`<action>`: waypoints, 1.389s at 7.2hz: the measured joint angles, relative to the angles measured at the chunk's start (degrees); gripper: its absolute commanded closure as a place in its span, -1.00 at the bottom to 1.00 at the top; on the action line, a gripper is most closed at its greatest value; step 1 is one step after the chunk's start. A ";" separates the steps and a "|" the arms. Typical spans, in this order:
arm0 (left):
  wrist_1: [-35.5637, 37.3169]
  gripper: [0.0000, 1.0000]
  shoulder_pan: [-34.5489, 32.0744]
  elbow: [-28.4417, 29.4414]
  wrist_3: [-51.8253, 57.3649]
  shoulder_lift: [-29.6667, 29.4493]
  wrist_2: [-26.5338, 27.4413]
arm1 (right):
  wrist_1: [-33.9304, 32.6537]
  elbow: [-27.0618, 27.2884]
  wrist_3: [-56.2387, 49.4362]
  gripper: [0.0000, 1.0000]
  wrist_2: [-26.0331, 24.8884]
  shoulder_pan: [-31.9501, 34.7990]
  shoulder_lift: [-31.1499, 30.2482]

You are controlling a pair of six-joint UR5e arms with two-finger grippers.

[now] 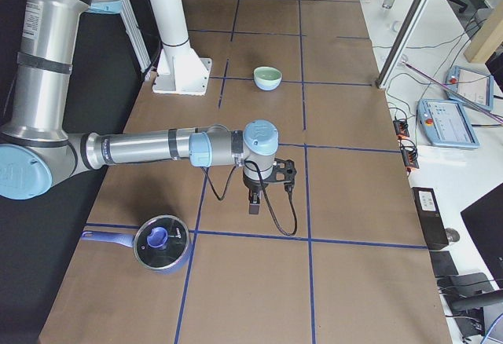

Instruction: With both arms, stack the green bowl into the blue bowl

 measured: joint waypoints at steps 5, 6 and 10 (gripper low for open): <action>-0.02 -1.00 0.10 -0.28 -0.01 -0.18 0.06 | -0.04 -0.93 -2.61 -1.00 0.29 0.01 -0.64; -0.02 -1.00 0.17 -0.26 0.01 -0.18 0.07 | -0.08 -1.34 -2.75 -1.00 0.33 0.00 -0.73; 0.00 -1.00 0.35 -0.01 0.02 -0.04 0.07 | -0.11 -2.01 -2.81 -1.00 0.61 -0.04 -0.77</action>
